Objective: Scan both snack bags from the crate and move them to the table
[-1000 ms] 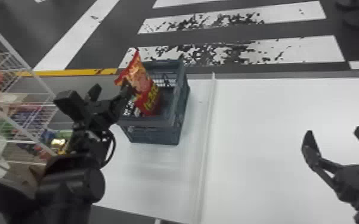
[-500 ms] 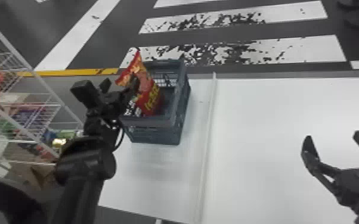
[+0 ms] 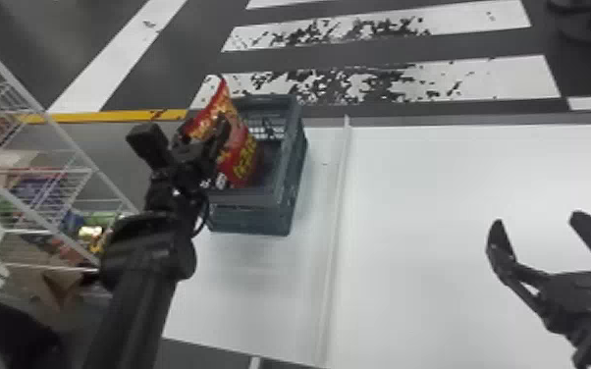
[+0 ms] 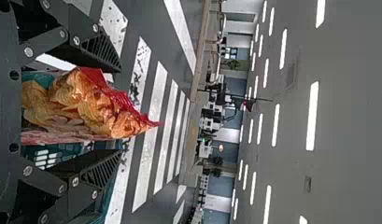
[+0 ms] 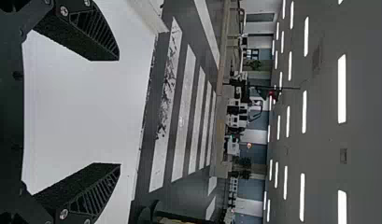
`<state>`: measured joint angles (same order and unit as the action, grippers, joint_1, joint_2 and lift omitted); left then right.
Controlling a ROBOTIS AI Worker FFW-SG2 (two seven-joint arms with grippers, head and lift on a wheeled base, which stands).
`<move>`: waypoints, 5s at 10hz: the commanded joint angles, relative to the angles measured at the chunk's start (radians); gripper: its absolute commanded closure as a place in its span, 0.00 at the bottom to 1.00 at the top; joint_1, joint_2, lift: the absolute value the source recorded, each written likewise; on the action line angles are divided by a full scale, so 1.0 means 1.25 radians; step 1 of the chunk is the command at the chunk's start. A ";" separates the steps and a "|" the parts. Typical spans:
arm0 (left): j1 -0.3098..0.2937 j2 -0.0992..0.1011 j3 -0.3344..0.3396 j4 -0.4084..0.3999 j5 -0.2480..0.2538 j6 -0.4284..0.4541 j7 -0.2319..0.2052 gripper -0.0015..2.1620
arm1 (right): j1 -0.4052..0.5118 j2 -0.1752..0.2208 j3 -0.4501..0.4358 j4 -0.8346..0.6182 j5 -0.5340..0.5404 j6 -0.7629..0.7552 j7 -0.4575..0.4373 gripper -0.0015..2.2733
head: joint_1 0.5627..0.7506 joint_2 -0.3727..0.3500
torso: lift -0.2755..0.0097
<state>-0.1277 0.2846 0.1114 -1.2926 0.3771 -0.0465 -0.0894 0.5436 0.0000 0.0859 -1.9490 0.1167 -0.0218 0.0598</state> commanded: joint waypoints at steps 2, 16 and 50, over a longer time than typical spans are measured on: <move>0.002 -0.009 0.000 -0.007 -0.010 0.049 0.006 0.98 | 0.000 0.001 0.005 -0.010 0.000 0.000 0.000 0.06 | 0.70 0.87 | 0.66; 0.281 -0.006 -0.036 -0.594 -0.131 0.039 0.040 0.99 | -0.015 0.001 -0.021 -0.023 0.007 -0.037 -0.064 0.06 | 0.70 0.71 | 0.66; 0.328 0.021 -0.506 -0.324 -0.253 -0.221 -0.067 0.03 | -0.069 -0.027 -0.104 -0.040 -0.052 0.076 -0.136 0.06 | 0.70 0.03 | 0.66</move>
<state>0.2753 0.3124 -0.5380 -1.6895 0.0319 -0.3228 -0.1720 0.4574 -0.0326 -0.0469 -1.9988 0.0546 0.0717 -0.1099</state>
